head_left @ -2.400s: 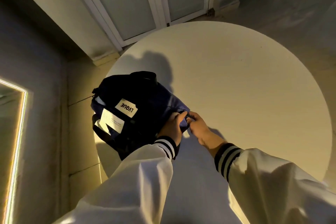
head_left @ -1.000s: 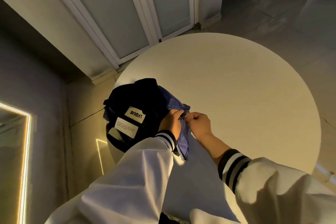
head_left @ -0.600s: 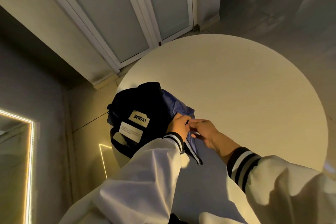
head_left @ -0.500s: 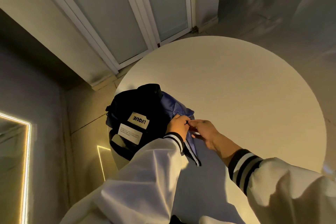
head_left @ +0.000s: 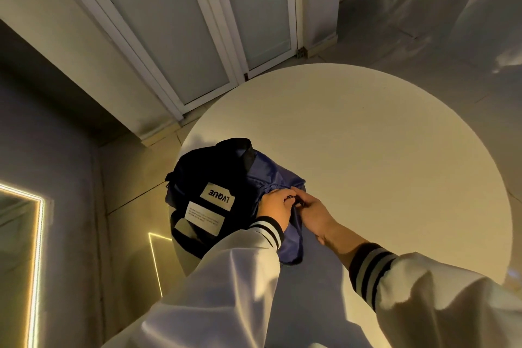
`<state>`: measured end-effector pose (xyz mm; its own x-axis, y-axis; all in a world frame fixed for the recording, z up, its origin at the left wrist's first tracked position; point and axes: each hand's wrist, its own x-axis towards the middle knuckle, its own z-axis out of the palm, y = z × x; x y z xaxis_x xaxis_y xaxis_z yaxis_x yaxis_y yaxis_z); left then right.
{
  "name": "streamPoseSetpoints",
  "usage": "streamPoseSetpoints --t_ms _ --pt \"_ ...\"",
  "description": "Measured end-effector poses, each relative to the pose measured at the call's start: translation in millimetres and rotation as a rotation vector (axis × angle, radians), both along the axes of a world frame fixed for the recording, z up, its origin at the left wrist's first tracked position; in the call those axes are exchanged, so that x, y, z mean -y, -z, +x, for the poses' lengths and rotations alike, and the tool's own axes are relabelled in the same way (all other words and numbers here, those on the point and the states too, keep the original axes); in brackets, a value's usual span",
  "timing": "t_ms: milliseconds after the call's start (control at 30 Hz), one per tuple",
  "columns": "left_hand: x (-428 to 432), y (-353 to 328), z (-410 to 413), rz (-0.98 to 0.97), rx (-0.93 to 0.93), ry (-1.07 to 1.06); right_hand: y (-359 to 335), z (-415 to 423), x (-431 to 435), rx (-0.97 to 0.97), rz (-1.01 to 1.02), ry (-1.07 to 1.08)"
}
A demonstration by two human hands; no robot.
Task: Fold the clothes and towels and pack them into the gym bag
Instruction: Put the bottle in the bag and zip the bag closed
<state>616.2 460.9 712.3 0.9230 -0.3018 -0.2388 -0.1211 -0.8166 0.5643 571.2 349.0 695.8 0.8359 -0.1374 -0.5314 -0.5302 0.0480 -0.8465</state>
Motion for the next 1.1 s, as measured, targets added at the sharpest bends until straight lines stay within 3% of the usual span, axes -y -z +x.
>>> streamPoseSetpoints --t_ms 233,467,700,833,1100 --pt "-10.6 1.4 -9.2 -0.014 0.120 0.040 5.5 9.8 3.6 -0.029 -0.004 0.056" --pt "-20.9 1.6 -15.0 -0.067 0.159 0.021 7.3 -13.4 -14.0 0.073 -0.051 0.056" --pt "-33.3 -5.7 -30.5 -0.076 0.188 0.014 3.8 -4.4 -18.6 0.075 -0.096 -0.023" --pt "-45.0 -3.5 -44.0 -0.088 0.243 0.013 -1.4 -11.0 -19.3 0.177 -0.198 -0.079" --pt "-51.3 -4.4 -55.1 -0.140 0.144 -0.038 7.8 -32.5 -32.4 0.221 -0.318 -0.177"
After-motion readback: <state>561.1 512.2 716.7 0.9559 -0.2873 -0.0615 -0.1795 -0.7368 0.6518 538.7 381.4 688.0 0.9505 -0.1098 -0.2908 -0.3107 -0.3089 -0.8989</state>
